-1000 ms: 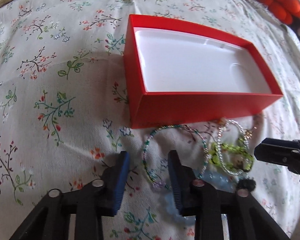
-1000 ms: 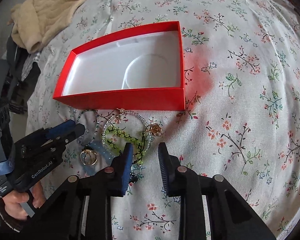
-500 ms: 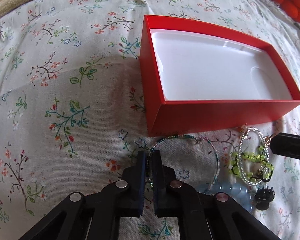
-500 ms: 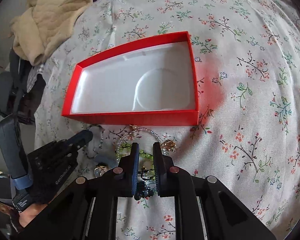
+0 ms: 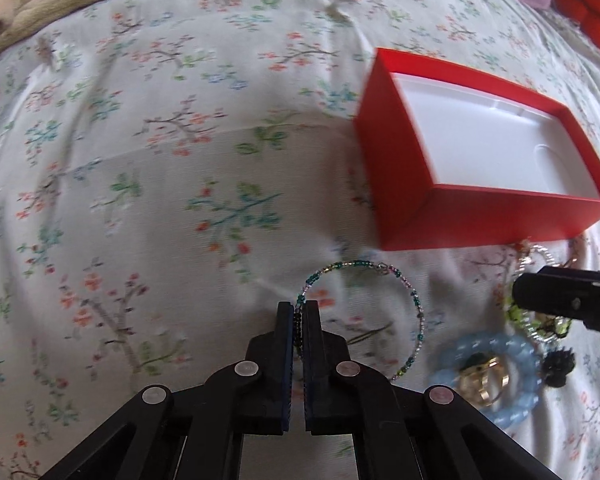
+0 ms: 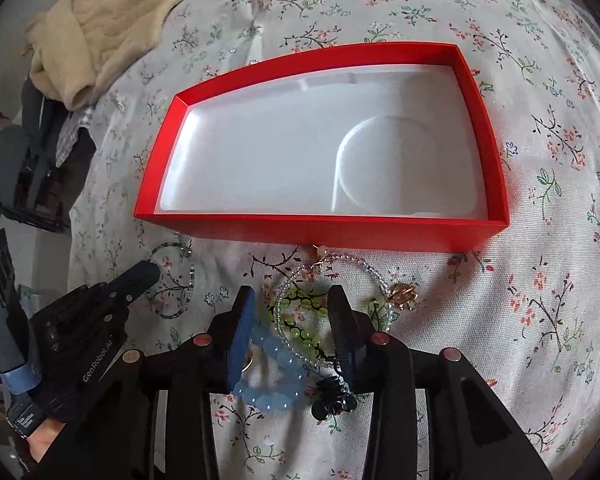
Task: Organize jewelry
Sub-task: 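Grasp the green-beaded wire bracelet with the left tool while the right tool grasps the silver-beaded bracelet, then lift both held bracelets and carry them into the red box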
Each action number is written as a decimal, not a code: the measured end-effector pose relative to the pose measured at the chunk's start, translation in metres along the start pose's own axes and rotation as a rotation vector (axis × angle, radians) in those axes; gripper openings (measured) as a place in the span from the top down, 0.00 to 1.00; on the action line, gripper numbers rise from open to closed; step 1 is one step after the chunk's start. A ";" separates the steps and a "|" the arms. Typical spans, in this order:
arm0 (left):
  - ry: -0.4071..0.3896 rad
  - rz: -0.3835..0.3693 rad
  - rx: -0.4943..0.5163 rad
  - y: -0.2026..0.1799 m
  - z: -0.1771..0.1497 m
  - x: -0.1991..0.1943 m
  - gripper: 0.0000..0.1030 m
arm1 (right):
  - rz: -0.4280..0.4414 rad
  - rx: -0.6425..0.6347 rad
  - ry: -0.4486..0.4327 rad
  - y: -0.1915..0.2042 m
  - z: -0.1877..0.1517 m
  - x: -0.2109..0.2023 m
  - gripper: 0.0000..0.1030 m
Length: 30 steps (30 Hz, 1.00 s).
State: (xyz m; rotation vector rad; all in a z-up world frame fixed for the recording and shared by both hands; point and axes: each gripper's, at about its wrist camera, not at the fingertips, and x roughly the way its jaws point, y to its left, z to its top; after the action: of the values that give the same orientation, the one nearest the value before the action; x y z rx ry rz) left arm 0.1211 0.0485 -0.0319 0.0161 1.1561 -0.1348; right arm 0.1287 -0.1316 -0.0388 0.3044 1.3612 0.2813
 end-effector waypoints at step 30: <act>-0.128 -0.058 -0.023 0.002 0.007 -0.059 1.00 | -0.024 -0.156 -0.176 0.035 -0.009 -0.065 0.95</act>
State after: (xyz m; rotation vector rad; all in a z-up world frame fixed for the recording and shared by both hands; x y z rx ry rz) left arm 0.1046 0.0557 0.0249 -0.0459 1.0308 -0.1717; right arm 0.1068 -0.1231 0.0316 0.1783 1.1615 0.3315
